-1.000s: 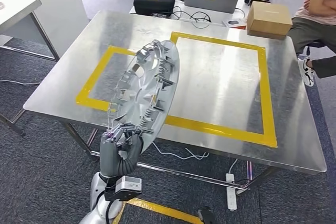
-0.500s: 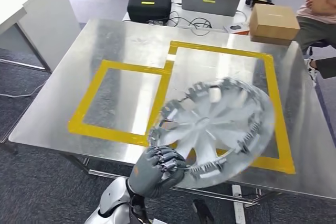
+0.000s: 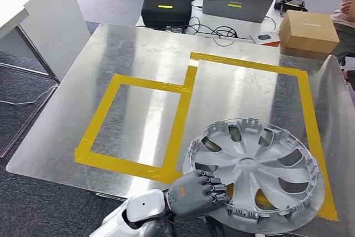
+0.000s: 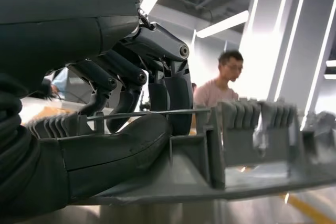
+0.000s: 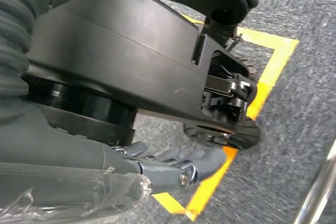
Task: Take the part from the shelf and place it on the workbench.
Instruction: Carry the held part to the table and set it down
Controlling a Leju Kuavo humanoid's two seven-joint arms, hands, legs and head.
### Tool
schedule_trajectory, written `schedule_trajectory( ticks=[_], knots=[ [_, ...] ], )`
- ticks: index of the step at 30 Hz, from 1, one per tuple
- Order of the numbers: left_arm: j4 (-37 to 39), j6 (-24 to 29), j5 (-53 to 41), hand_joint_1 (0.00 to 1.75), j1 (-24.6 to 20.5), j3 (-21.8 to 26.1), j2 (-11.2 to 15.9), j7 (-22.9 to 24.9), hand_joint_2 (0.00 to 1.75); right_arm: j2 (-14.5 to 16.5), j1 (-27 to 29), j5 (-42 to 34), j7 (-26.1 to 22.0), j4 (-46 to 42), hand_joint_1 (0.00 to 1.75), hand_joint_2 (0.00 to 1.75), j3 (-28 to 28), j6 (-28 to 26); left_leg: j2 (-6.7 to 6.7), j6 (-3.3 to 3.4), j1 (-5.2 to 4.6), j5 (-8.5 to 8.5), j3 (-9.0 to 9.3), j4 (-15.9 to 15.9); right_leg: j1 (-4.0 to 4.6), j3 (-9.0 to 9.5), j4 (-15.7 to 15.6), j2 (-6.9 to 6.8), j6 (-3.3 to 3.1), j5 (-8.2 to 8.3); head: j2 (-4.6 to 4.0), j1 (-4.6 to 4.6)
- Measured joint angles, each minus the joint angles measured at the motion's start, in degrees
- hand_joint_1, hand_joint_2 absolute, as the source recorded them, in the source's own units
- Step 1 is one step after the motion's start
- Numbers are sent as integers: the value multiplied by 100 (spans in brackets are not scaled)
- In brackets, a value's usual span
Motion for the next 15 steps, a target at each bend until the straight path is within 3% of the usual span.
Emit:
schedule_trajectory(
  ticks=[2, 4, 7, 8, 9, 10, 12, 13, 15],
  knots=[
    [82, -9, -67, 175, -57, -81, -23, 74, 175, 1, -13, -3, 3, -2, 0, 175, 0, 4, 19, -50, -2, -25, 7, -21, -15, 48, -102, 8, -46, -48, 1, 10],
    [170, -10, -146, 175, -115, -145, -48, 175, 175, 3, -12, -12, 0, -5, 0, 175, 0, 9, 32, -109, -13, -150, -103, 202, -49, 153, -223, 8, -91, -87, 2, -10],
    [352, -23, -290, 175, -145, -207, -59, 376, 175, 4, -10, -34, 0, -7, 0, 175, 0, 13, 36, -164, -12, -477, -733, 1202, -60, 242, -282, 7, -144, -130, 2, -28],
    [403, -23, -330, 175, -143, -210, -58, 424, 175, 4, -6, -39, 2, -7, 0, 175, -1, 13, 37, -171, -11, -494, -929, 1450, -58, 260, -282, 11, -155, -148, 2, -30],
    [445, -23, -358, 175, -142, -212, -58, 455, 175, 4, -3, -41, 4, -7, 0, 175, -1, 12, 37, -171, -11, -402, -1031, 1513, -56, 285, -282, 19, -158, -166, 2, -28],
    [476, -23, -372, 175, -143, -213, -59, 472, 175, 4, 0, -43, 5, -7, 0, 175, -2, 12, 38, -165, -12, -203, -1020, 1368, -56, 317, -281, 29, -156, -188, 2, -29],
    [519, -23, -378, 175, -150, -214, -63, 487, 175, 4, -2, -46, 5, -7, 0, 175, -2, 13, 40, -140, -12, 297, -751, 673, -53, 391, -273, 51, -128, -242, 2, -29],
    [536, -23, -379, 175, -155, -215, -71, 488, 175, 4, -5, -47, 5, -7, 0, 175, -2, 14, 39, -122, -10, 441, -596, 320, -39, 408, -254, 61, -104, -274, 2, -30],
    [572, -35, -359, 175, -164, -216, -89, 485, 175, 4, -10, -48, 8, -7, 0, 175, -2, 14, 30, -87, -8, 499, -447, -21, -12, 405, -231, 65, -74, -314, 2, -13]
  ],
)
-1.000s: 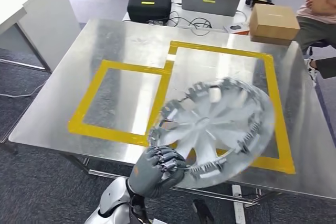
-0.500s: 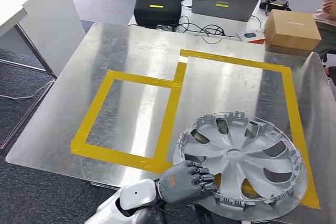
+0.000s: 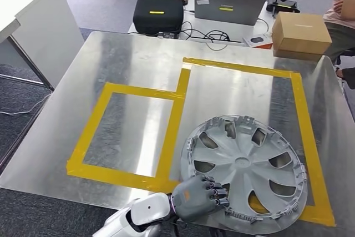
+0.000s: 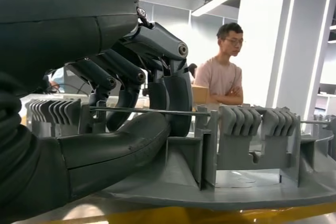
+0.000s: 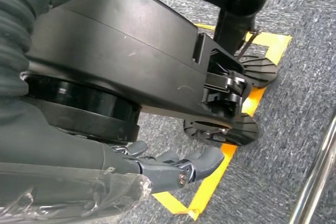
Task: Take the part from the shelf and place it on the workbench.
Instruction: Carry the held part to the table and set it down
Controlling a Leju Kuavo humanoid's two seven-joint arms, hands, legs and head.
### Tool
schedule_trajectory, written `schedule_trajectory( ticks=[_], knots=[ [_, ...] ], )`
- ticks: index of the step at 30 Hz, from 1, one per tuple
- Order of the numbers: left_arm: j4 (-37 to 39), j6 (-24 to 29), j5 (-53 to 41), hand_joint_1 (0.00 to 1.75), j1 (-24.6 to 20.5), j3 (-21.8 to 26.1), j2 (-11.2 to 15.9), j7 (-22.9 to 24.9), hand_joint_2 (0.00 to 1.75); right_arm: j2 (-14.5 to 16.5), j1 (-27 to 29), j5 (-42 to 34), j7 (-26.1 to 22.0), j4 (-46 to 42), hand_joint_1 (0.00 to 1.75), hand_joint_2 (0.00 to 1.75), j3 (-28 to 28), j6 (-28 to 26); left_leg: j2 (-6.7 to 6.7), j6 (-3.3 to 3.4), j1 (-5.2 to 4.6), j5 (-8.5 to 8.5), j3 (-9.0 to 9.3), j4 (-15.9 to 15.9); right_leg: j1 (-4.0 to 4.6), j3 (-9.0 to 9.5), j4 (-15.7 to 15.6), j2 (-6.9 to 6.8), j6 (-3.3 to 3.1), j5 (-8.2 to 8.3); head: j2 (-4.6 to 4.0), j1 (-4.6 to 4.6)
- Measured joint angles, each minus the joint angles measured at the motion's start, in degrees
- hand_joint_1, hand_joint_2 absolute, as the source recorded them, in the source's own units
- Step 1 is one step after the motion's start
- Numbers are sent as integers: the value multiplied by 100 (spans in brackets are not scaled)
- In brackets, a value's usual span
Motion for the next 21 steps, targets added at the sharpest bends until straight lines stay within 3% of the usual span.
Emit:
schedule_trajectory(
  ticks=[1, 3, 5, 9, 11, 15, 17, 19, 21],
  knots=[
    [15, -10, 27, 175, -3, 1, -8, -8, 175, 0, -1, -1, 3, 0, 0, 175, 1, 0, -8, 9, 2, -15, 16, -44, 11, -7, 9, -1, -10, -7, 0, 13],
    [37, -26, 104, 87, -4, 4, -11, -34, 175, 0, 2, -4, 9, 0, 0, 87, 1, 1, -17, 13, -1, -8, 11, -44, 14, 2, -9, -8, -42, -1, 0, 29],
    [44, -13, 147, 0, 0, 19, -11, -13, 175, 0, 2, -14, 13, 0, 0, 0, 0, 2, -19, 23, -5, -12, 12, -44, 14, 20, -39, -9, -34, 10, 0, 32],
    [43, 13, 276, 0, 32, 121, -17, 152, 0, 0, 8, -43, 3, 0, 0, 0, 0, -1, -19, 43, -7, -20, 13, -43, 12, 31, -75, -9, 22, 26, 0, 31],
    [34, -16, 477, 0, 59, 215, -23, 140, 0, 0, 15, -52, -4, 0, 0, 0, -1, -8, -18, 53, -7, -18, 13, -43, 12, 31, -82, -9, 49, 30, 0, 30],
    [-119, -150, 1028, 0, 131, 420, -26, -134, 0, 1, 33, -67, -21, 0, 0, 0, -2, -24, -18, 155, -30, -31, 14, -25, -13, 45, -115, -7, 144, 49, 0, 24],
    [-284, -173, 1243, 0, 183, 514, -22, -298, 0, 1, 41, -72, -38, 0, 0, 0, -3, -26, -8, 183, 2, 28, 51, -105, -1, 38, -98, -10, 174, 35, 0, 25],
    [-464, -148, 1388, 0, 231, 587, -9, -463, 0, 0, 47, -72, -54, 0, 0, 0, -4, -27, 7, 199, 57, 97, 96, -209, -3, -72, 165, -28, 223, -178, 0, 50],
    [-634, -108, 1529, 0, 292, 656, 24, -626, 0, -1, 48, -68, -67, 0, 0, 0, -4, -25, 24, 196, 90, 123, 102, -239, -45, -353, 858, -47, 291, -575, 0, 78]
  ],
)
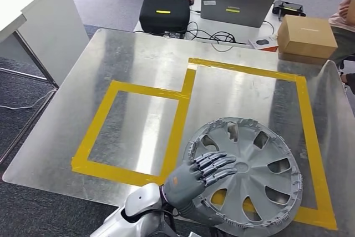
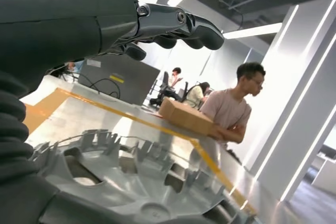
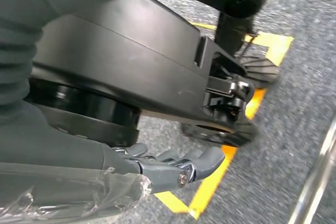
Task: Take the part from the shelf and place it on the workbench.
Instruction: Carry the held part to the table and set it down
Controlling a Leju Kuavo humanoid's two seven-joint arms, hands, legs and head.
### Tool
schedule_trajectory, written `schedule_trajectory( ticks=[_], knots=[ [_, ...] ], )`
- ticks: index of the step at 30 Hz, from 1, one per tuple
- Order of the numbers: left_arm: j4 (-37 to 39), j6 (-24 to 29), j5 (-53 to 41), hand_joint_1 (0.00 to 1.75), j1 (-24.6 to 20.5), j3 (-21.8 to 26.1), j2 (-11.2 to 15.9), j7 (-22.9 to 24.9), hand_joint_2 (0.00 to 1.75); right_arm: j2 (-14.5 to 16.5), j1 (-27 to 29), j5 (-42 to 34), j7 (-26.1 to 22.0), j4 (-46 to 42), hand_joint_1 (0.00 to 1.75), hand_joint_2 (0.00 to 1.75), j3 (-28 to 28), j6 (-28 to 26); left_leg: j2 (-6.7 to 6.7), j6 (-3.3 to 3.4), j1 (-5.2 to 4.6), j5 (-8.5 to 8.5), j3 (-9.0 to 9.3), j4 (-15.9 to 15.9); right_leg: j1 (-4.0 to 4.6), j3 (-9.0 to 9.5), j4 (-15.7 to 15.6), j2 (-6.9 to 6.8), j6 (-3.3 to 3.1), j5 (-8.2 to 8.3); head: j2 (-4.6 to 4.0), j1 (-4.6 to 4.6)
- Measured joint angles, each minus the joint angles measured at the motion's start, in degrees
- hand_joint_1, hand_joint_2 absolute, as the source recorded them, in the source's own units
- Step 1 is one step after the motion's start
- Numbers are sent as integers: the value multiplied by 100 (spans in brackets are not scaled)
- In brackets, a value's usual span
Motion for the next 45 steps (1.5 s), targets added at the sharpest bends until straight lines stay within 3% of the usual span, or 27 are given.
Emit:
schedule_trajectory(
  ticks=[2, 3, 4, 6, 7, 8, 11, 13, 16, 17, 18, 19, 20, 22, 24, 27, 29, 32, 33, 34, 36, 37, 39, 40, 42, 43, 45],
  knots=[
    [-161, 37, 166, 0, 78, 83, 47, -137, 0, -5, -5, 3, -10, 0, 0, 0, 0, 7, 21, -35, 38, 15, -12, 1, -59, -215, 574, -6, 76, -195, 0, 3],
    [-237, 51, 243, 0, 116, 128, 68, -189, 0, -9, -6, 4, -14, 0, 0, 0, -1, 11, 27, -68, 71, 24, -18, 2, -94, -182, 561, -9, 120, -124, 0, 2],
    [-307, 58, 301, 0, 150, 169, 85, -224, 0, -13, -8, 4, -13, 0, 0, 0, -1, 15, 27, -118, 115, 34, -25, 8, -135, -28, 303, -12, 173, 46, 0, 3],
    [-425, 64, 354, 0, 194, 231, 109, -261, 0, -20, 1, 6, -8, 0, 0, 0, -4, 20, 7, -253, 186, 51, -56, 39, -212, 431, -500, 2, 321, 364, 0, 29],
    [-476, 66, 364, 0, 210, 256, 117, -270, 0, -20, 7, 7, -8, 0, 0, 0, -7, 24, -7, -320, 196, 67, -75, 58, -229, 571, -759, 34, 334, 450, 0, 57],
    [-523, 67, 368, 0, 224, 277, 125, -277, 0, -18, 12, 9, -8, 0, 0, 0, -9, 28, -22, -379, 191, 91, -97, 76, -237, 622, -870, 68, 313, 457, 0, 75],
    [-622, 73, 378, 0, 264, 333, 151, -284, 0, -13, 10, 10, -15, 0, 0, 0, -16, 42, -35, -471, 190, 176, -157, 88, -224, 483, -769, 110, 90, 459, 0, 53],
    [-665, 75, 380, 0, 289, 362, 164, -286, 0, -12, 6, 9, -16, 0, 0, 0, -17, 48, -6, -472, 187, -46, -278, 302, -193, 377, -742, 92, -53, 525, 0, 22],
    [-724, 78, 391, 0, 309, 392, 169, -287, 0, -13, 2, 9, -18, 0, 0, 0, -17, 51, 23, -411, 99, -801, -675, 1418, -111, 199, -748, 46, -214, 663, 0, -1],
    [-733, 78, 394, 0, 317, 399, 171, -287, 0, -13, 4, 9, -18, 0, 0, 0, -17, 51, 23, -373, 63, -957, -761, 1748, -76, 139, -748, 31, -246, 707, 0, -1],
    [-737, 78, 396, 0, 326, 408, 174, -287, 0, -13, 5, 9, -18, 0, 0, 0, -17, 51, 23, -319, 23, -1005, -762, 1901, -37, 81, -750, 22, -271, 750, 0, 0],
    [-743, 78, 396, 0, 335, 416, 176, -287, 0, -13, 9, 9, -17, 0, 0, 0, -18, 51, 23, -249, -22, -952, -660, 1832, 0, 29, -759, 20, -288, 795, 0, 1],
    [-755, 78, 396, 0, 342, 423, 179, -287, 0, -13, 13, 9, -16, 0, 0, 0, -19, 51, 19, -156, -78, -820, -449, 1541, 36, -12, -784, 23, -296, 845, 0, 1],
    [-783, 79, 397, 0, 347, 437, 180, -288, 0, 1, 29, 9, -16, 0, 0, 0, -20, 51, -4, 98, -214, -548, 84, 683, 78, -63, -847, 12, -285, 940, 0, 17],
    [-795, 80, 400, 0, 368, 450, 189, -289, 0, 15, 53, 14, -17, 3, 0, 0, -21, 47, -23, 222, -313, -468, 431, 51, 56, -93, -899, -14, -232, 1034, 1, 12],
    [-795, 87, 406, 0, 418, 478, 208, -291, 0, 8, 63, 12, -16, 7, 0, 0, -22, 40, -13, 168, -303, -323, 486, -265, 36, -165, -1017, -14, -152, 1139, 2, -30],
    [-798, 122, 431, 0, 440, 502, 214, -302, 0, -1, 67, 7, -18, 7, 0, 0, -22, 44, 0, 153, -231, -186, 514, -415, 73, -286, -811, 10, -149, 885, 2, -8],
    [-805, 206, 588, 0, 524, 600, 248, -341, 0, -25, 97, 0, -28, 7, 0, 0, -23, 52, 14, 130, -173, -178, 546, -418, 76, -526, 277, 29, -148, 219, 2, 25],
    [-814, 236, 676, 0, 567, 660, 263, -367, 0, -37, 106, -2, -34, 7, 0, 0, -24, 56, -1, 110, -153, -192, 545, -387, 66, -525, 504, 26, -114, 161, 2, 28],
    [-829, 271, 773, 0, 608, 728, 279, -398, 0, -46, 111, -4, -39, 8, 0, 0, -24, 60, -32, 83, -127, -208, 533, -348, 47, -443, 519, 25, -54, 220, 2, 28],
    [-891, 357, 999, 0, 680, 913, 301, -456, 0, -57, 112, -17, -46, 8, 0, 0, -25, 68, -142, -6, -51, -249, 462, -220, -35, -50, -57, 69, 136, 519, 2, 29],
    [-930, 408, 1113, 0, 705, 1033, 308, -473, 0, -56, 110, -26, -48, 8, 0, 0, -25, 76, -204, -66, -32, -269, 394, -136, -80, 165, -384, 176, 228, 589, 2, 58],
    [-1000, 521, 1338, 0, 751, 1316, 321, -491, 0, -51, 109, -41, -55, 9, 0, 0, -27, 99, -333, -170, -36, -288, 232, 32, -157, 363, -703, 376, 287, 545, 2, 104],
    [-1019, 605, 1466, 0, 781, 1471, 335, -483, 0, -48, 106, -51, -64, 9, 0, 0, -28, 113, -385, -203, -52, -273, 157, 76, -174, 353, -678, 415, 257, 509, 2, 112],
    [-972, 907, 2031, 0, 880, 1927, 416, -468, 0, -51, 103, -87, -104, 9, 0, 0, -40, 137, -434, -254, -61, -262, 38, 125, -196, 229, -588, 308, 177, 509, 2, 76],
    [-855, 1044, 2550, 0, 926, 2302, 495, -477, 0, -55, 106, -113, -134, 8, 0, 0, -53, 149, -376, -284, -60, -338, -35, 210, -193, 164, -554, 253, 126, 531, 2, 65],
    [-427, 1182, 3777, 0, 977, 3366, 683, -530, 0, -63, 120, -156, -188, 7, 0, 0, -86, 171, -165, -331, -49, -732, -251, 698, -161, 46, -538, 159, -8, 596, 2, 43]
  ],
)
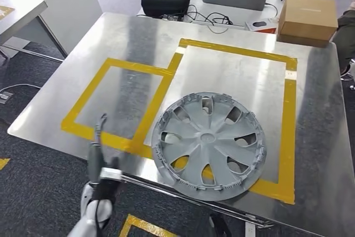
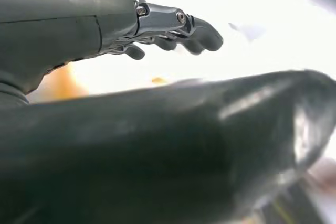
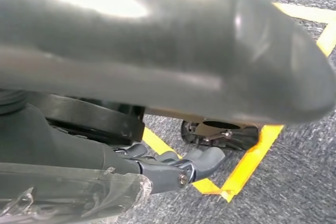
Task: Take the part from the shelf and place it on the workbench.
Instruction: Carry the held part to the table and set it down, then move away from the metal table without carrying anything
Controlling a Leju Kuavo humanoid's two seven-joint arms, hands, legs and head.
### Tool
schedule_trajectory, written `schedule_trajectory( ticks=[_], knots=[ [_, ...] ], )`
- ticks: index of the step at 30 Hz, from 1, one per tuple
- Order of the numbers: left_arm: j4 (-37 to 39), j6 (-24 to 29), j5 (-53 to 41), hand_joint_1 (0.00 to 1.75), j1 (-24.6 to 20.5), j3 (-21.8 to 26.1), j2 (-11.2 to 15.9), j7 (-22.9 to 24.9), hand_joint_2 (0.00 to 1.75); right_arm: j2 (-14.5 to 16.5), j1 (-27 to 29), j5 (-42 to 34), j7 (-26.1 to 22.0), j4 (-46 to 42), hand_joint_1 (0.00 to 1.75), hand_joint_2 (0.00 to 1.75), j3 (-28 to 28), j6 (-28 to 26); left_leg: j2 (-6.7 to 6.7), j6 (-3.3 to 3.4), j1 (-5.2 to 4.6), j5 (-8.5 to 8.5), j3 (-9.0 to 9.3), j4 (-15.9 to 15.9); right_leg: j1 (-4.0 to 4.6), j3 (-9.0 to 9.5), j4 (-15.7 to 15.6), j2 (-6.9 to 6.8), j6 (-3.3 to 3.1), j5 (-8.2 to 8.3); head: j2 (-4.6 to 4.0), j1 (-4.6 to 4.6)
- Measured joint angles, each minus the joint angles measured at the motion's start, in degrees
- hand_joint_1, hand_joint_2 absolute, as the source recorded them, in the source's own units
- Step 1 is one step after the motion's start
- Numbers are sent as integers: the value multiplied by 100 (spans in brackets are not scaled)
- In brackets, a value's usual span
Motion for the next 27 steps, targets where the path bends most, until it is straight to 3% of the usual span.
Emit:
schedule_trajectory(
  ticks=[2, 3, 4, 6, 8, 10, 12, 13, 14, 16, 17, 18, 19, 20, 21, 22, 24, 25, 27],
  knots=[
    [459, 21, 728, 0, 25, 1070, 157, -17, 0, -8, 32, -17, -14, -1, 0, 0, -22, 17, 135, 9, -12, -452, -234, 738, 71, -89, -1, -87, -116, 71, 0, -51],
    [643, 53, 894, 0, 49, 1518, 204, -21, 0, -14, 49, -17, -15, 0, 0, 0, -29, 23, 148, 36, -33, -540, -290, 998, 115, -135, -1, -153, -167, 105, 0, -74],
    [796, 80, 983, 0, 79, 1924, 237, -23, 0, -19, 61, -14, -14, 1, 0, 0, -36, 30, 149, 80, -61, -506, -271, 1104, 162, -184, -1, -232, -221, 141, 0, -92],
    [999, 83, 1093, 0, 144, 2618, 238, -24, 0, -21, 64, -3, -12, 2, 0, 0, -44, 43, 196, 202, -134, -208, 24, 814, 257, -288, -3, -382, -322, 213, 0, -94],
    [1070, 64, 1140, 0, 171, 3214, 231, -27, 0, -18, 73, 13, -10, 2, 0, 0, -45, 52, 472, 335, -248, -77, 588, 77, 323, -360, -4, -508, -376, 282, 0, -94],
    [1085, 63, 1145, 0, 153, 3691, 230, -32, 0, -27, 93, 35, -14, 2, 0, 0, -46, 53, 676, 375, -342, -113, 962, -500, 345, -375, -31, -661, -382, 375, 0, -96],
    [1090, 63, 1153, 0, 172, 4060, 220, -33, 0, -45, 103, 54, -19, 2, 0, 0, -48, 51, 590, 355, -354, -16, 958, -666, 343, -383, -81, -771, -368, 467, 0, -99],
    [1093, 63, 1160, 0, 194, 4209, 212, -33, 0, -53, 107, 56, -21, 2, 0, 0, -48, 54, 528, 364, -340, 63, 907, -691, 338, -403, -69, -707, -337, 414, 0, -100],
    [1095, 63, 1167, 0, 208, 4337, 202, -33, 0, -59, 113, 58, -26, 2, 0, 0, -47, 60, 469, 387, -318, 146, 845, -708, 335, -434, 25, -591, -296, 248, 0, -95],
    [1100, 74, 1176, 0, 200, 4503, 177, -33, 0, -64, 123, 62, -30, 2, 0, 0, -46, 74, 329, 433, -286, 306, 691, -717, 329, -512, 506, -328, -222, -331, 0, -85],
    [1100, 93, 1181, 0, 192, 4569, 165, -33, 0, -65, 123, 67, -31, 2, 0, 0, -46, 78, 255, 447, -284, 387, 600, -716, 330, -543, 845, -272, -214, -587, 0, -86],
    [1101, 126, 1184, 0, 190, 4641, 152, -33, 0, -65, 119, 73, -27, 2, 0, 0, -46, 81, 177, 449, -286, 475, 496, -714, 335, -546, 1148, -250, -221, -701, 0, -86],
    [1105, 165, 1177, 0, 191, 4722, 140, -33, 0, -66, 114, 78, -22, 2, 0, 0, -46, 85, 107, 447, -289, 563, 389, -711, 343, -504, 1341, -238, -239, -668, 0, -87],
    [1118, 202, 1165, 0, 190, 4805, 131, -33, 0, -66, 108, 82, -16, 2, 0, 0, -45, 88, 36, 443, -291, 654, 278, -709, 354, -385, 1372, -223, -268, -509, 0, -87],
    [1144, 241, 1149, 0, 188, 4884, 127, -33, 0, -66, 102, 85, -10, 2, 0, 0, -45, 90, -36, 436, -292, 744, 172, -707, 364, -178, 1217, -185, -302, -309, 0, -87],
    [1194, 283, 1121, 0, 180, 4947, 129, -33, 0, -66, 95, 85, -4, 2, 0, 0, -45, 90, -102, 427, -287, 829, 81, -702, 371, 113, 880, -73, -344, -208, 0, -88],
    [1350, 373, 1057, 0, 157, 5019, 159, -33, 0, -66, 82, 88, 5, 2, 0, 0, -45, 90, -232, 399, -283, 988, -49, -693, 359, 742, -21, 220, -412, -316, 0, -94],
    [1439, 409, 1004, 0, 143, 5035, 179, -33, 0, -65, 77, 88, 11, 2, 0, 0, -45, 91, -297, 374, -272, 1063, -84, -700, 360, 926, -343, 311, -435, -428, 0, -92],
    [1665, 436, 863, 0, 112, 5084, 245, -33, 0, -60, 66, 77, 36, 4, 0, 0, -45, 93, -425, 314, -255, 1206, -125, -743, 363, 974, -549, 236, -469, -438, -1, -73]
  ],
)
